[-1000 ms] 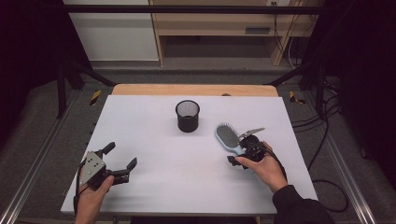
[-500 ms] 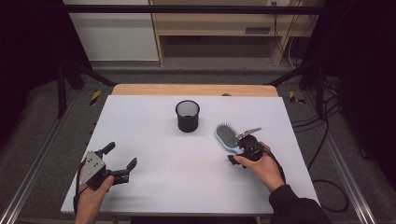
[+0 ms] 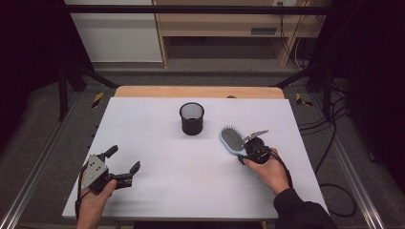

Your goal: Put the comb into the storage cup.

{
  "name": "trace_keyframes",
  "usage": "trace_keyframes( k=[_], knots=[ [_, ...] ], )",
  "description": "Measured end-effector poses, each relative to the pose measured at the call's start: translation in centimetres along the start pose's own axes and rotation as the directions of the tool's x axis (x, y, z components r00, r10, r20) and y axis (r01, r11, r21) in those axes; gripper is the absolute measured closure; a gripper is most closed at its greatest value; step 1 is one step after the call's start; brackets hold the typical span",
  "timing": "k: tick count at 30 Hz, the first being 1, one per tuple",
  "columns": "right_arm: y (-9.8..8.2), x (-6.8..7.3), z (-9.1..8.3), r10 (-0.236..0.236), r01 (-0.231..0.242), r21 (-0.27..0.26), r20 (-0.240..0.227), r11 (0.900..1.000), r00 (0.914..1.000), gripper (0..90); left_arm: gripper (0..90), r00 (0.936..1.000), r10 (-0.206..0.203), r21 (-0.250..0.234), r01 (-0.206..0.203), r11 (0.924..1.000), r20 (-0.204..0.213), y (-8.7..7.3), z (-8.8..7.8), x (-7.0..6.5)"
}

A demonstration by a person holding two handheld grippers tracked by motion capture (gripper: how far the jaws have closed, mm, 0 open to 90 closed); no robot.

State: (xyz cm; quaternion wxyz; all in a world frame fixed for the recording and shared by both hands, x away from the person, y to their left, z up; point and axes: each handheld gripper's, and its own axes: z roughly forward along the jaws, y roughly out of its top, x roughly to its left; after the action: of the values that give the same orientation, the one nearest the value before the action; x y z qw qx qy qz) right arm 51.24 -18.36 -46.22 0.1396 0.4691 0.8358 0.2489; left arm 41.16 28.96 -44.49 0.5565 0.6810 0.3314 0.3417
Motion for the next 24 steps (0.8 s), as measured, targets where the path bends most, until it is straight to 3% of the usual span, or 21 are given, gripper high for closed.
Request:
trace_keyframes(
  k=[14,24],
  knots=[
    [0.0,0.31,0.05,-0.012,0.012,-0.002,0.029,1.0,0.9995,63.8,3.3,1.0,0.004,0.004,-0.004,1.0,0.005,0.02,0.15,-0.11],
    [0.14,0.31,0.05,0.005,-0.005,0.006,0.02,1.0,0.9998,69.4,3.3,1.0,-0.001,0.002,0.001,1.0,0.002,-0.03,0.0,-0.03]
  ],
)
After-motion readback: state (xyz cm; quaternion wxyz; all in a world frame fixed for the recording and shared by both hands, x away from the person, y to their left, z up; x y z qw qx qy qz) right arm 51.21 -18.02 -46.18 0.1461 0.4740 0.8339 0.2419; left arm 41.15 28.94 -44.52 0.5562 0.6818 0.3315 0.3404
